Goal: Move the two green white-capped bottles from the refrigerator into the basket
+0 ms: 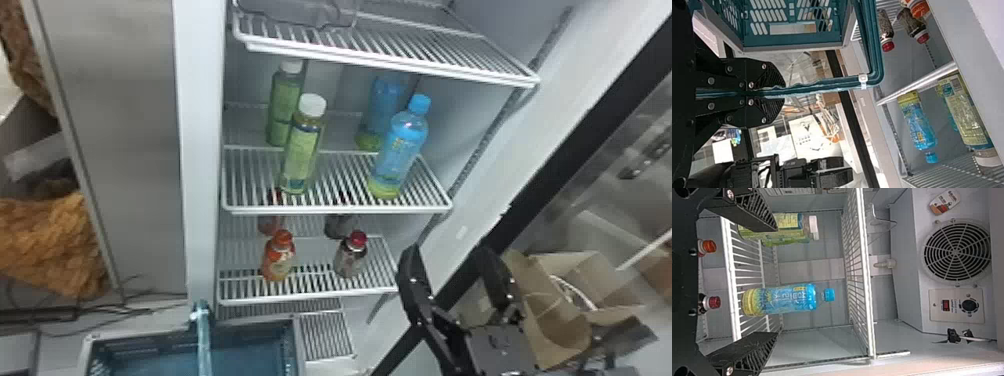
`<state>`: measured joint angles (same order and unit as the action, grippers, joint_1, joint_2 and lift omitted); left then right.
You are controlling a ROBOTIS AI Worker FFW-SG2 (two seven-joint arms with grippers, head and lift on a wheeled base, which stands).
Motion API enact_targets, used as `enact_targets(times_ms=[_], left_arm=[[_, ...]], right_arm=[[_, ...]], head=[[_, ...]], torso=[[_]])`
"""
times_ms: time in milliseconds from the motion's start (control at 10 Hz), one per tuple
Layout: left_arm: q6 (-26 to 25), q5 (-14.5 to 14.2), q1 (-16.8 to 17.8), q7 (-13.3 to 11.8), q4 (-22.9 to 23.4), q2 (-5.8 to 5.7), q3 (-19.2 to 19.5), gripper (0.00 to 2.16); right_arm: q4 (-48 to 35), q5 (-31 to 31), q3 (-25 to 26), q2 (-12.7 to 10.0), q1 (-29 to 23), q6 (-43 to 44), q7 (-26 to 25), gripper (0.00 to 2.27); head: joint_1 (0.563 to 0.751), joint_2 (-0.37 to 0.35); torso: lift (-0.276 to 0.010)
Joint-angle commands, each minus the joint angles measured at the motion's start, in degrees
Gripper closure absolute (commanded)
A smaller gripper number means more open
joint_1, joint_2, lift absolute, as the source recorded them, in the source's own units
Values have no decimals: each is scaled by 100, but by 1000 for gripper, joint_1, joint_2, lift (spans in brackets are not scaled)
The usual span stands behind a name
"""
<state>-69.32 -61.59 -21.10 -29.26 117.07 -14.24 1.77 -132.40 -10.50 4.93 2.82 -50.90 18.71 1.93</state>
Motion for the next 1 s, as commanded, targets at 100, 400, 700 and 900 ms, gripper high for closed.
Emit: enact_targets(times_ms=[100, 400, 700, 900], left_arm=[[0, -11, 1, 0, 0, 0, -6, 1202], [0, 0, 15, 0, 0, 0, -6, 1202], [0, 12, 29, 8, 0, -9, -17, 1202], [0, 12, 29, 8, 0, -9, -29, 1202]], right_arm=[[0, -1, 9, -1, 0, 0, 0, 88], [14, -1, -2, -1, 0, 0, 0, 88], [14, -1, -2, -1, 14, 0, 0, 88], [56, -1, -2, 8, 56, 0, 0, 87]], head=[[695, -350], [695, -350], [695, -350], [695, -350]], torso=[[-4], [-4], [-4], [-4]])
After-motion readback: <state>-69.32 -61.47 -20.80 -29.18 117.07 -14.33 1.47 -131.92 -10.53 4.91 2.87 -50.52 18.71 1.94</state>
